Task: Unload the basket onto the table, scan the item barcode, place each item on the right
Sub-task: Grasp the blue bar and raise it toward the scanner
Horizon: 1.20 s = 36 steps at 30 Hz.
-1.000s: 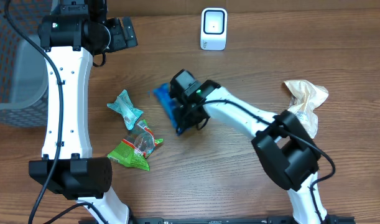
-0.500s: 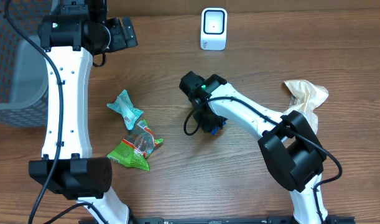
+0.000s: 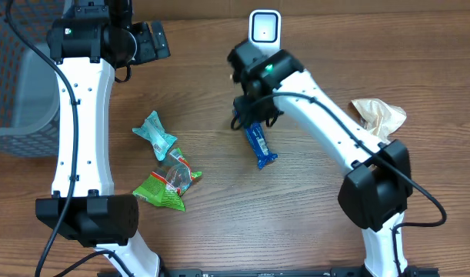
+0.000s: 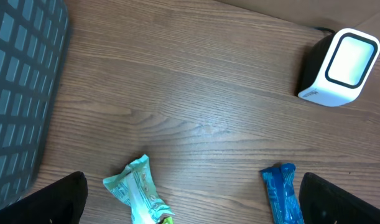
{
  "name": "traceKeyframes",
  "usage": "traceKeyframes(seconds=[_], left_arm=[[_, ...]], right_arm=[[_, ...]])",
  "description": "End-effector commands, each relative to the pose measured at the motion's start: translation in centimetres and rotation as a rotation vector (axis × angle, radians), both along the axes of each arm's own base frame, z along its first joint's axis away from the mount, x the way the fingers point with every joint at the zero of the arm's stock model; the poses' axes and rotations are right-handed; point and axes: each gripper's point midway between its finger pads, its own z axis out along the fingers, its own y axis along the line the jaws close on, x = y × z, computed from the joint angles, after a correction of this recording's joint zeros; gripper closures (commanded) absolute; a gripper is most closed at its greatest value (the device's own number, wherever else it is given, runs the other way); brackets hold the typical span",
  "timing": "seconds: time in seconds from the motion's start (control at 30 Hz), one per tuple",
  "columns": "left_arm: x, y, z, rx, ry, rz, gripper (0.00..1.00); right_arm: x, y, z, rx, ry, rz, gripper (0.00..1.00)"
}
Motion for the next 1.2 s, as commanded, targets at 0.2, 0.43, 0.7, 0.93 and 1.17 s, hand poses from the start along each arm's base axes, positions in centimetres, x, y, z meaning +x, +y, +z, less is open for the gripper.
traceKeyframes(seconds=[0.2,0.43,0.7,0.93,1.17], left_arm=[[0.4,-0.4,0.4,-0.014,-0.013,0.001,0.0],[0.4,-0.4,0.4,-0.014,-0.013,0.001,0.01],[0.4,-0.4,0.4,-0.014,-0.013,0.001,0.0],[0.4,-0.4,0.4,-0.014,-0.013,0.001,0.0],[0.4,-0.4,0.4,-0.014,-0.013,0.001,0.0]], right_arm=[[2.6,1.3,0.0,0.159,-0.039,-0.281,0.55],[2.9,1.5,-4.6,0.227,0.006,-0.573,0.5],[5.9,1.6,-5.4,0.275,-0.14,-0.446,0.49],[6.9,2.1,-6.9,0.281,-0.172,-0.408,0.49],[6.8,3.1,-7.6,0.3,-0.163,-0.342,0.49]])
